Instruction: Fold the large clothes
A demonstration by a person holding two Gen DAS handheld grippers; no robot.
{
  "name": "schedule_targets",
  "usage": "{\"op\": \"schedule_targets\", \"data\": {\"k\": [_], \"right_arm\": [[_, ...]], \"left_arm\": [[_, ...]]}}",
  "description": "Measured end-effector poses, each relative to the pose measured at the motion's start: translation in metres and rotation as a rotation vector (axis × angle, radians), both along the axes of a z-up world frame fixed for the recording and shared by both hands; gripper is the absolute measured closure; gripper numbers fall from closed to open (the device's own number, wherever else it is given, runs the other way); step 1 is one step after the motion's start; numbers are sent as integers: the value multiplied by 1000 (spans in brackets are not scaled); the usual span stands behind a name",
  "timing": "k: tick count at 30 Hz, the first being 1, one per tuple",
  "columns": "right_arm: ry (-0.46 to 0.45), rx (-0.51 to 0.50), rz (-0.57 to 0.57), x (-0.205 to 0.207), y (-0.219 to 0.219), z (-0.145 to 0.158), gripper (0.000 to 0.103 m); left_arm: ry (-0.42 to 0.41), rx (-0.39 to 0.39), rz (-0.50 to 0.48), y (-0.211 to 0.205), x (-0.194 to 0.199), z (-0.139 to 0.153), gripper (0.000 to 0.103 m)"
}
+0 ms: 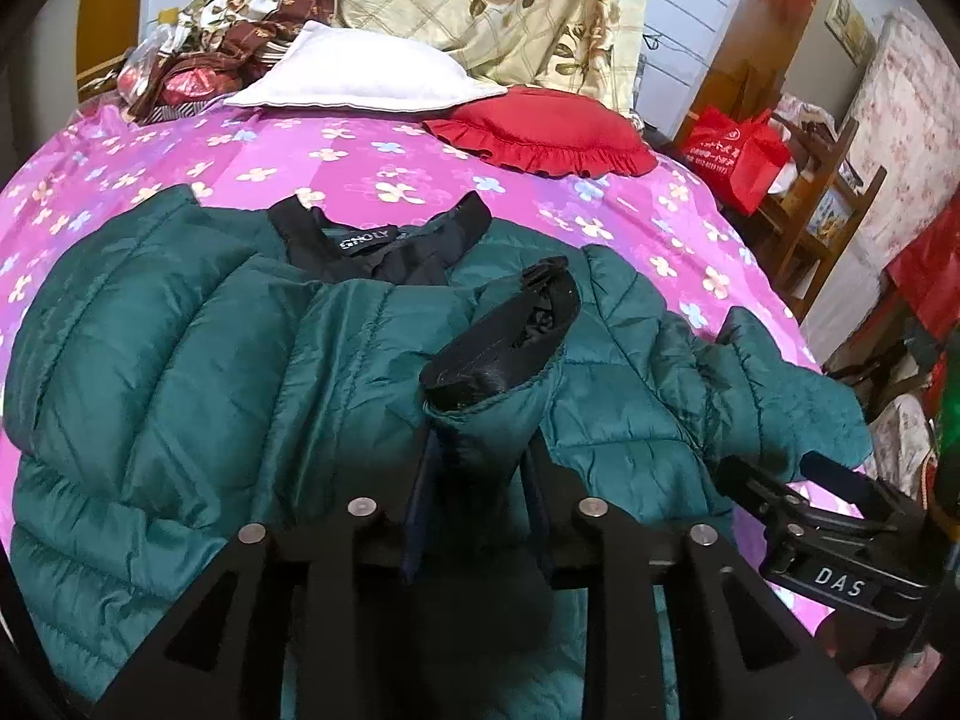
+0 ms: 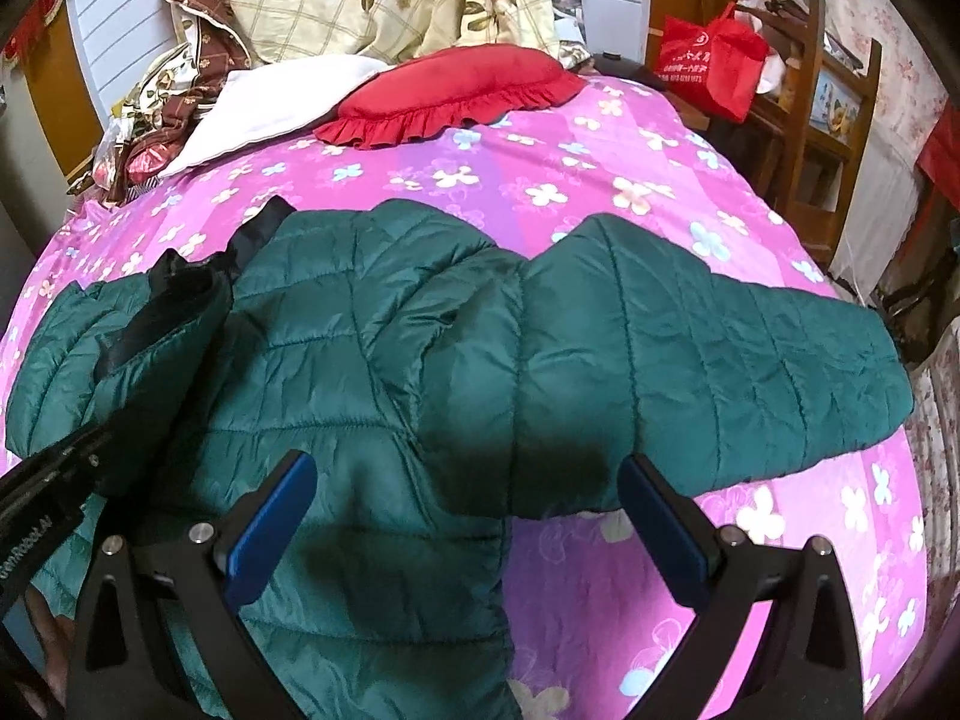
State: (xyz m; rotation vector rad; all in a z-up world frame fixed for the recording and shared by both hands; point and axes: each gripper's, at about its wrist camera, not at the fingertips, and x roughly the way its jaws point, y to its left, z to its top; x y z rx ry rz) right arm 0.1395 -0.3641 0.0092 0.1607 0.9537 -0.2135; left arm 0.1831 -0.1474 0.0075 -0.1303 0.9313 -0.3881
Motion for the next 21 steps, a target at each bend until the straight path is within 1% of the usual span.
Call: {"op": "schedule_targets", "data": {"k": [3,8,10,14,16,18,21], "right_arm": [[3,2,-1,-3,2,1,1],[4,5,3,-7,7,3,1],[7,10,7,-6,10,4,1],[4,51,34,-6,21,7,1],[-2,75,53,-5,27,9,1],[-11,128,85,-1,37,10,1],[-4,174,120,9,54,7,1]], "left_arm": [[3,-19,-12,10,-6,8,95],[-42,-21,-13,32,-20,26,93],[-53,-23,-2,48,-26,33,93],[-71,3,42,81,-30,40,93],[-79,25,83,104,-31,43,93],[-86,35,118,123,-31,44,93],[-91,65,185,156,-30,43,93]]}}
